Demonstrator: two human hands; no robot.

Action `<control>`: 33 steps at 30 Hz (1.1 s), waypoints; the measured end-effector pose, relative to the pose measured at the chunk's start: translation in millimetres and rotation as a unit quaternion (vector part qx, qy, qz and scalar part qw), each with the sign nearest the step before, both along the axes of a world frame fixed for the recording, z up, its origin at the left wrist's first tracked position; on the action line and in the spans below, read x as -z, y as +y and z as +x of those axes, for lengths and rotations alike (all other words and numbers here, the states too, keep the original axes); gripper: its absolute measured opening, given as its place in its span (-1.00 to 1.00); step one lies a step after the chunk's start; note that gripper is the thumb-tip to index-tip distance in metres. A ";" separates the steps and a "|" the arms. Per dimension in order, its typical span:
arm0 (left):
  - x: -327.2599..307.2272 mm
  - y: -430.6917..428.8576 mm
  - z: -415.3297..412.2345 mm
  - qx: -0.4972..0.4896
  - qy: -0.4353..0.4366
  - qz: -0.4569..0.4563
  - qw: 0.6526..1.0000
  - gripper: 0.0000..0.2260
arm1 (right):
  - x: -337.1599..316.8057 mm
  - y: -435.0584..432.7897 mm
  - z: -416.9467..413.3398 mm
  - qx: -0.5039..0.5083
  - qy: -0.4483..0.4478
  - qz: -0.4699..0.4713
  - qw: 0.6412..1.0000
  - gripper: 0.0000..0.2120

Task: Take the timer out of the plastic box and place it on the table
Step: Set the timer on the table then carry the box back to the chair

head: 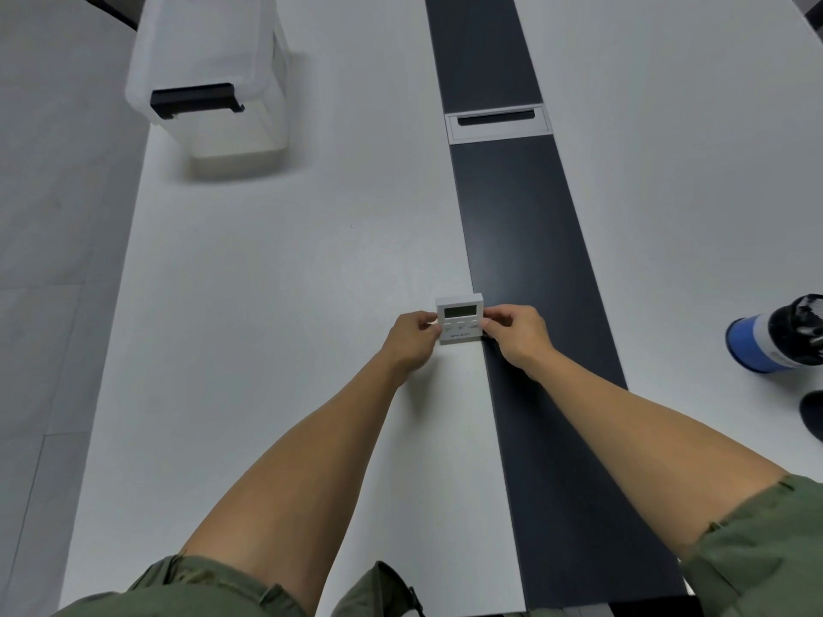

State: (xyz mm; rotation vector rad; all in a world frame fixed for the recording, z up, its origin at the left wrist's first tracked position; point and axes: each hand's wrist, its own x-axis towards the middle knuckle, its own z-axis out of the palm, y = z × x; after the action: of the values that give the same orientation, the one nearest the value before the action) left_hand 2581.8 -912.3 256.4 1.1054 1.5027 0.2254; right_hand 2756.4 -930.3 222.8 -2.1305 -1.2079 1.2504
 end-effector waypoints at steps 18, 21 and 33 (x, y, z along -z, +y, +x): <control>2.7 37.1 4.5 0.004 0.005 0.001 1.000 -0.61 | 1.6 34.7 1.1 0.015 0.007 -0.002 1.000 -0.71; 3.7 38.0 4.1 0.004 0.003 -0.003 1.000 -0.60 | 0.3 36.5 0.3 0.014 0.005 -0.002 1.000 -0.71; 5.2 40.0 1.7 -0.006 -0.002 -0.014 1.000 -0.58 | 0.9 37.5 0.7 0.021 0.022 0.000 1.000 -0.68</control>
State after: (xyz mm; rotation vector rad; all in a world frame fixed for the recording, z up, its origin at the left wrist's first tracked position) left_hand 2583.5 -872.2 251.2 1.0732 1.5054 0.2131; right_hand 2757.1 -892.8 221.9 -2.1062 -1.1398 1.2734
